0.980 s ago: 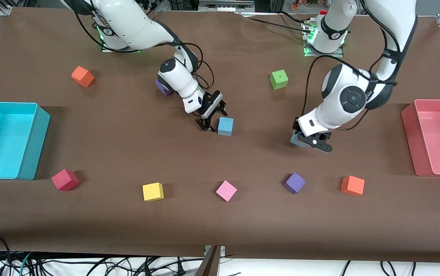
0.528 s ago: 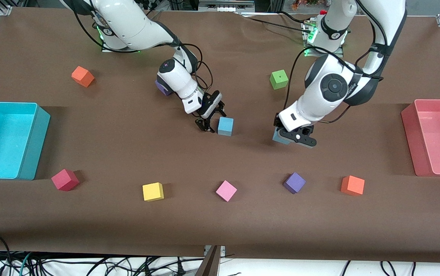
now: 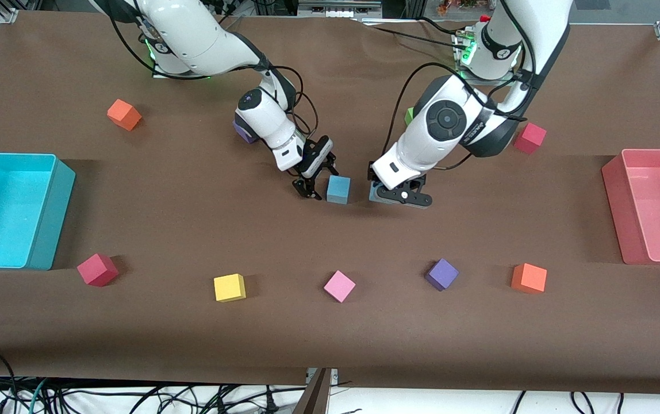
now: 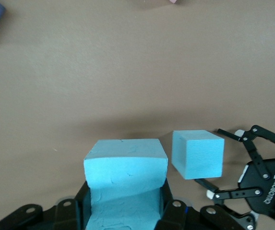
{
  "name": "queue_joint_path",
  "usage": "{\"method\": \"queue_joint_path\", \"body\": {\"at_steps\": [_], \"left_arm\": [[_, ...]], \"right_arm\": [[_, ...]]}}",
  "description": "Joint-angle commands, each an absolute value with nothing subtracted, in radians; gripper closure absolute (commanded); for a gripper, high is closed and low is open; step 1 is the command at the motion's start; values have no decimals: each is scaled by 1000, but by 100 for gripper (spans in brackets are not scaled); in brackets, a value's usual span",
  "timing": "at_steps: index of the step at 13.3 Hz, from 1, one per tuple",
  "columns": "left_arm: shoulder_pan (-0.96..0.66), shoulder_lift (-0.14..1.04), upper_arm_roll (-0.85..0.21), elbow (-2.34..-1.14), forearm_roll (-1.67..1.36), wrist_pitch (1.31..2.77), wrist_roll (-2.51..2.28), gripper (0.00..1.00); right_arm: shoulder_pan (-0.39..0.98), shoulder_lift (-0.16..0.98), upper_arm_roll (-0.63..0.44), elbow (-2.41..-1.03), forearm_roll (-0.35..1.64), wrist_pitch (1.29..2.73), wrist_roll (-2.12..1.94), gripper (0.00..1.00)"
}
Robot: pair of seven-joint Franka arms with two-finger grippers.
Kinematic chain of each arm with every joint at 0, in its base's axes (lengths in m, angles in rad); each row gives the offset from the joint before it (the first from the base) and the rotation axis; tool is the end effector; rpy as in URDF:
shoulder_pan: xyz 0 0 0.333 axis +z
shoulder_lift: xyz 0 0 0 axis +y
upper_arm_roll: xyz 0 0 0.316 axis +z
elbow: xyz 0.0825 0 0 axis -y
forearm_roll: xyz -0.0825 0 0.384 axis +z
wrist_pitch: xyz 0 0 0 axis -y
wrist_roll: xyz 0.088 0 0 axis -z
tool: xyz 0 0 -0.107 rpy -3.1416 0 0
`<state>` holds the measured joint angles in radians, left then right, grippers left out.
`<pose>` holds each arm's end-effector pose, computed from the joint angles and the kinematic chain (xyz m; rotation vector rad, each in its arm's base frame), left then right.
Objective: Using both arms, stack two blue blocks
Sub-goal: 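Lift the cube with the left gripper and carry it toward the first cube, then lower the held cube onto the first light blue cube with the left gripper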
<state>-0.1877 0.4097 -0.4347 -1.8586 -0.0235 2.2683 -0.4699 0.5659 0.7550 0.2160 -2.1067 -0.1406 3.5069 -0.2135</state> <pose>0.5283 -0.3570 0.3218 2.9582 -0.1521 -0.0978 0.4174 0.4305 0.1391 -2.3498 -1.3394 -0.8531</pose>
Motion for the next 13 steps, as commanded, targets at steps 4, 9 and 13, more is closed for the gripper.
{"method": "queue_joint_path", "body": {"at_steps": [4,9,13], "left_arm": [[-262,491,-430,-1749,-29,2256,-595,86],[-308,547,-428,-1704,-29,2273,-661,86],[-333,574,-425,-1704,-28,2312,-707,85]], "right_arm": [[557,762,219,-2102,-143,3524,-235,0],[557,762,219,-2106,-141,3524,-233,0],[555,762,219,-2111,-143,3524,-235,0]]}}
